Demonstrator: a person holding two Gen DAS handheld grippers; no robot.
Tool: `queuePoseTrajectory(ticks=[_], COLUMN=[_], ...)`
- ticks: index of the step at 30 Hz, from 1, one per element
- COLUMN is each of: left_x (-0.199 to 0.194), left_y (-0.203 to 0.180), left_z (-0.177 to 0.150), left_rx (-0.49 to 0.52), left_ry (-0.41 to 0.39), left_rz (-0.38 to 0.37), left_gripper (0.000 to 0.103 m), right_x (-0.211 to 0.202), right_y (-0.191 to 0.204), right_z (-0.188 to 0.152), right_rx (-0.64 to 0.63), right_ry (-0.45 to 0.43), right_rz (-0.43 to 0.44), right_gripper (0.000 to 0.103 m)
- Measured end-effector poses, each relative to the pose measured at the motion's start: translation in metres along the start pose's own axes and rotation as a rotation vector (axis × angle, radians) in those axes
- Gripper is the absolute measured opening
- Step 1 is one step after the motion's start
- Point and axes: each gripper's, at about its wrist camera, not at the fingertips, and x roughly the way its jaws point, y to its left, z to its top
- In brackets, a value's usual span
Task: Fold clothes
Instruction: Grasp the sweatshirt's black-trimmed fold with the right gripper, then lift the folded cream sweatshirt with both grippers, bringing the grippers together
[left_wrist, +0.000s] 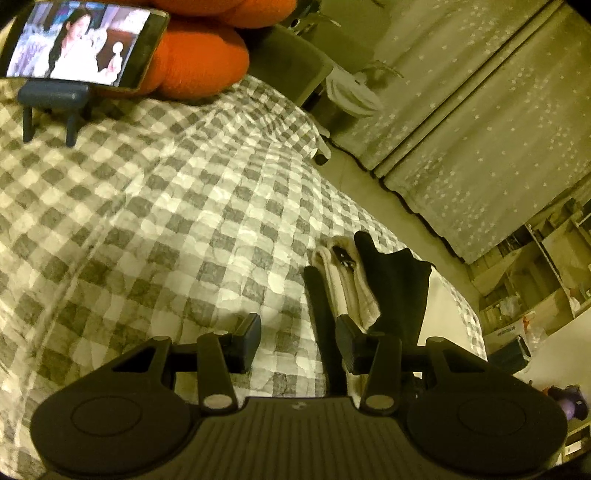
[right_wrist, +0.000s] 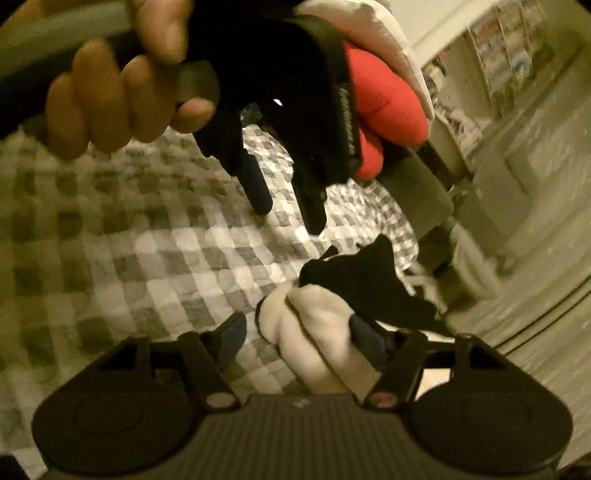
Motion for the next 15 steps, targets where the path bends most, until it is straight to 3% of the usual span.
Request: queuePoseTrajectory(ticks=[3, 6, 10, 12, 15], left_x=[0.003, 0.000, -0.001, 0.002, 0.009], left_y=[0.003, -0.001, -0.003, -0.001, 0.001], left_z=[-0.001, -0.001, 0.000, -0.001, -0.002], left_rx=[-0.028, -0.015, -0.031, -0.070, -0.122], left_ry=[0.018, -0.011, -0.037, -0.033, -0.031], left_rz=[-0.025, -0.064, -0.147, -0.207, -0.263], left_gripper=[0.044, 0.053, 0.063, 0.070, 0.070], right_x=[0.004, -0.004, -0.015, -0.017, -0.019], right_y=[0.005, -0.010, -0.044, -0.050, -0.054], right_z=[0.002, 0.005, 0.007, 0.007, 0.006], right_rx=[-0.025, 0.080, 0.302, 0.347, 0.367], right_ry=[0.000, -0.018, -0.056, -0.061, -0.065], right_rz=[-0.019, 0.004, 0.037, 0.046, 0.047], right_gripper=[0.048, 0.035, 0.031, 0.031, 0.030])
